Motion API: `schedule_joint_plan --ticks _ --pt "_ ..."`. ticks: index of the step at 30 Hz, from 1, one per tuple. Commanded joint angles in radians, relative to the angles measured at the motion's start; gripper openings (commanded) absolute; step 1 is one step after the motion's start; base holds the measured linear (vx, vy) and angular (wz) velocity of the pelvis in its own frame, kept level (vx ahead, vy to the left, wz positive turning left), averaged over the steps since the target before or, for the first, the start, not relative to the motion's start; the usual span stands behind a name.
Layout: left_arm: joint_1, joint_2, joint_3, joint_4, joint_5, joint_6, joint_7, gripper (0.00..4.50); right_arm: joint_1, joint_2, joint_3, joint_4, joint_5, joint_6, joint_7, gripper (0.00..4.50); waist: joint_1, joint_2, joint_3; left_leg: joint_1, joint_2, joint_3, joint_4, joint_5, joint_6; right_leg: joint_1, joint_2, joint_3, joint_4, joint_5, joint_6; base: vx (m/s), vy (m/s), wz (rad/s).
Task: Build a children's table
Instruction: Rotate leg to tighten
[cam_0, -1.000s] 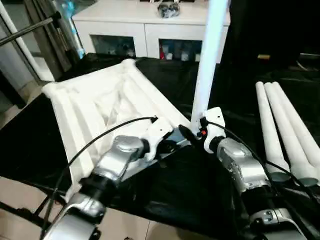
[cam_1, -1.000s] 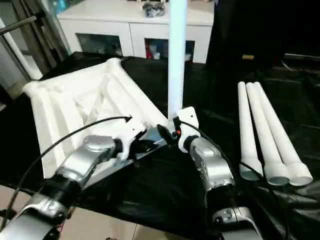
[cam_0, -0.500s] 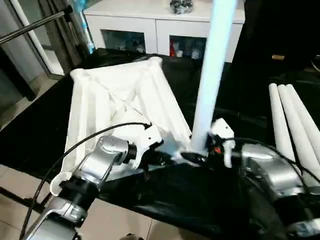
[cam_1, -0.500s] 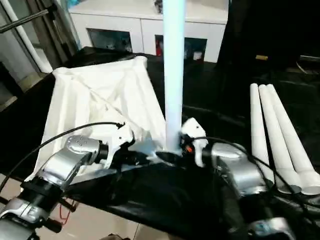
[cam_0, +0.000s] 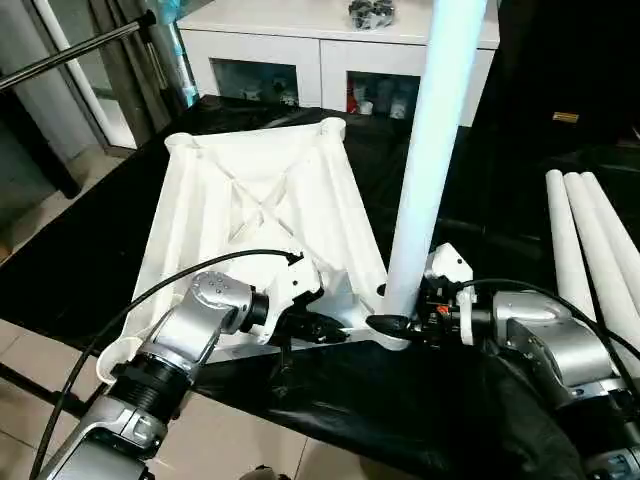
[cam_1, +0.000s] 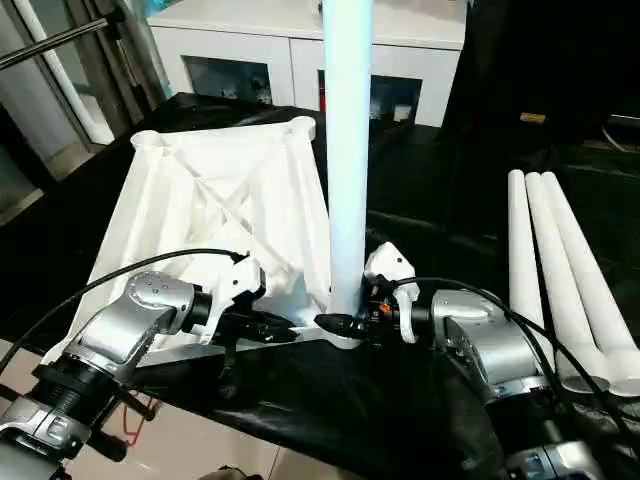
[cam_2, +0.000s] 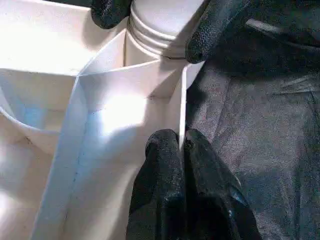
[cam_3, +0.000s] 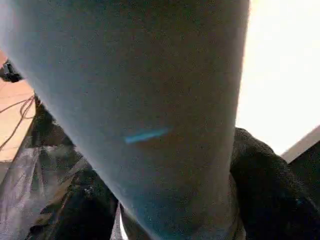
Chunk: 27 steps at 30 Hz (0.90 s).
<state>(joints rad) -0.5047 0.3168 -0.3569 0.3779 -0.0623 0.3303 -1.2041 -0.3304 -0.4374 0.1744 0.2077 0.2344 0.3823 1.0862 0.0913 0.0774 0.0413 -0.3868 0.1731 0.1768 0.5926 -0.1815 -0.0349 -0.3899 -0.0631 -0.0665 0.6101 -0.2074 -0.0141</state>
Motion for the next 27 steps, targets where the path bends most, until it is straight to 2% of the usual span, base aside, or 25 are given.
schedule_joint_plan --ticks 1,3,4,5,6,7,8,10,13,14,15,16,19,21,22,23,25,26,27 --pt "-0.033 -0.046 0.002 0.009 0.006 0.002 0.072 0.00 0.018 0.053 0.035 -0.013 0.014 0.011 -0.028 2.69 -0.005 -0.013 -0.061 0.017 0.061 -0.021 -0.058 -0.134 0.084 0.046 -0.087 0.050 -0.074 -0.106 -0.229 0.000 0.000 0.00" --pt "-0.058 -0.089 0.024 0.061 0.029 0.009 0.173 0.00 0.000 0.122 0.001 0.053 -0.023 0.003 -0.175 2.69 -0.012 -0.012 -0.056 0.018 0.060 -0.023 -0.064 -0.162 0.063 0.043 -0.086 0.049 -0.080 -0.157 -0.224 0.000 0.000 0.00" --pt "-0.072 -0.112 0.037 0.088 0.037 0.016 0.224 0.00 -0.017 0.156 -0.019 0.098 -0.047 -0.011 -0.263 2.69 -0.018 -0.012 -0.053 0.022 0.056 -0.023 -0.066 -0.206 0.038 0.042 -0.086 0.047 -0.087 -0.229 -0.214 0.000 0.000 0.00" --pt "-0.089 -0.137 0.053 0.117 0.044 0.027 0.282 0.00 -0.040 0.195 -0.048 0.159 -0.066 -0.018 -0.369 2.69 -0.022 -0.014 -0.051 0.023 0.055 -0.024 -0.068 -0.225 0.027 0.043 -0.088 0.047 -0.090 -0.264 -0.208 0.000 0.000 0.00" --pt "-0.094 -0.145 0.058 0.126 0.045 0.031 0.299 0.00 -0.046 0.205 -0.055 0.176 -0.069 -0.018 -0.394 2.68 -0.031 -0.014 -0.049 0.025 0.053 -0.027 -0.071 -0.253 0.008 0.043 -0.089 0.046 -0.095 -0.322 -0.192 0.000 0.000 0.00" --pt "-0.122 -0.186 0.085 0.168 0.046 0.049 0.380 0.00 -0.074 0.251 -0.088 0.256 -0.084 -0.026 -0.514 2.68 -0.035 -0.014 -0.049 0.025 0.052 -0.028 -0.072 -0.260 0.002 0.044 -0.089 0.045 -0.096 -0.337 -0.185 0.000 0.000 0.00" --pt "-0.134 -0.209 0.094 0.184 0.044 0.054 0.411 0.00 -0.089 0.276 -0.101 0.295 -0.090 -0.032 -0.578 2.68 -0.046 -0.012 -0.045 0.030 0.052 -0.030 -0.073 -0.300 -0.011 0.039 -0.089 0.045 -0.103 -0.381 -0.178 0.000 0.000 0.00" --pt "-0.151 -0.248 0.100 0.202 0.046 0.059 0.460 0.00 -0.111 0.323 -0.116 0.349 -0.102 -0.034 -0.682 2.67 -0.055 -0.014 -0.045 0.031 0.048 -0.032 -0.074 -0.329 -0.010 0.040 -0.090 0.046 -0.109 -0.418 -0.158 0.000 0.000 0.00" --pt "-0.154 -0.286 0.094 0.207 0.045 0.051 0.485 0.00 -0.132 0.369 -0.104 0.377 -0.135 -0.044 -0.755 2.67 -0.060 -0.016 -0.048 0.025 0.047 -0.029 -0.074 -0.288 0.008 0.042 -0.087 0.049 -0.106 -0.359 -0.163 0.000 0.000 0.00" --pt "-0.154 -0.286 0.094 0.207 0.045 0.051 0.485 0.00 -0.132 0.369 -0.104 0.377 -0.135 -0.044 -0.755 3.02 -0.059 -0.015 -0.049 0.026 0.048 -0.029 -0.074 -0.283 0.012 0.042 -0.087 0.050 -0.105 -0.350 -0.165 0.000 0.000 0.00" --pt "-0.152 -0.290 0.092 0.206 0.043 0.046 0.481 0.00 -0.132 0.374 -0.102 0.374 -0.135 -0.047 -0.747 3.02 -0.059 -0.015 -0.049 0.025 0.048 -0.028 -0.073 -0.279 0.017 0.042 -0.087 0.050 -0.105 -0.343 -0.167 0.000 0.000 0.00" --pt "-0.149 -0.289 0.087 0.205 0.047 0.038 0.470 0.00 -0.132 0.382 -0.107 0.367 -0.130 -0.052 -0.721 3.37 -0.057 -0.014 -0.050 0.021 0.048 -0.026 -0.073 -0.258 0.029 0.045 -0.088 0.051 -0.103 -0.316 -0.171 0.000 0.000 0.00" --pt "-0.136 -0.274 0.075 0.195 0.052 0.021 0.424 0.00 -0.140 0.384 -0.106 0.360 -0.134 -0.080 -0.690 3.46 -0.057 -0.012 -0.050 0.021 0.050 -0.027 -0.074 -0.258 0.033 0.044 -0.089 0.051 -0.103 -0.317 -0.174 0.000 0.000 0.00" --pt "-0.125 -0.253 0.061 0.176 0.049 0.010 0.387 0.00 -0.148 0.368 -0.094 0.358 -0.138 -0.103 -0.673 3.72 -0.058 -0.012 -0.050 0.023 0.052 -0.028 -0.075 -0.269 0.030 0.043 -0.087 0.051 -0.102 -0.316 -0.177 0.000 0.000 0.00" --pt "-0.115 -0.235 0.049 0.159 0.048 0.000 0.359 0.00 -0.149 0.351 -0.083 0.346 -0.139 -0.113 -0.650 3.84 -0.059 -0.011 -0.052 0.019 0.052 -0.029 -0.076 -0.263 0.031 0.046 -0.088 0.051 -0.098 -0.295 -0.181 0.000 0.000 0.00" --pt "-0.108 -0.222 0.042 0.147 0.044 -0.004 0.337 0.00 -0.149 0.334 -0.070 0.335 -0.139 -0.122 -0.623 3.84 -0.059 -0.010 -0.052 0.019 0.054 -0.030 -0.077 -0.260 0.031 0.047 -0.088 0.050 -0.096 -0.280 -0.185 0.000 0.000 0.00" --pt "-0.094 -0.198 0.033 0.124 0.034 -0.008 0.296 0.00 -0.143 0.300 -0.049 0.306 -0.135 -0.136 -0.554 3.84 -0.057 -0.011 -0.053 0.019 0.054 -0.026 -0.072 -0.246 0.046 0.048 -0.089 0.052 -0.094 -0.230 -0.199 0.000 0.000 0.00" --pt "-0.074 -0.162 0.021 0.095 0.023 -0.013 0.236 0.00 -0.131 0.249 -0.027 0.261 -0.124 -0.153 -0.454 3.84 -0.057 -0.011 -0.054 0.019 0.054 -0.024 -0.071 -0.238 0.051 0.047 -0.089 0.053 -0.093 -0.219 -0.203 0.000 0.000 0.00" --pt "-0.073 -0.161 0.021 0.094 0.022 -0.014 0.234 0.00 -0.130 0.247 -0.027 0.259 -0.123 -0.153 -0.450 3.84 -0.053 -0.010 -0.056 0.016 0.056 -0.025 -0.070 -0.211 0.062 0.052 -0.088 0.052 -0.088 -0.179 -0.209 0.000 0.000 0.00"
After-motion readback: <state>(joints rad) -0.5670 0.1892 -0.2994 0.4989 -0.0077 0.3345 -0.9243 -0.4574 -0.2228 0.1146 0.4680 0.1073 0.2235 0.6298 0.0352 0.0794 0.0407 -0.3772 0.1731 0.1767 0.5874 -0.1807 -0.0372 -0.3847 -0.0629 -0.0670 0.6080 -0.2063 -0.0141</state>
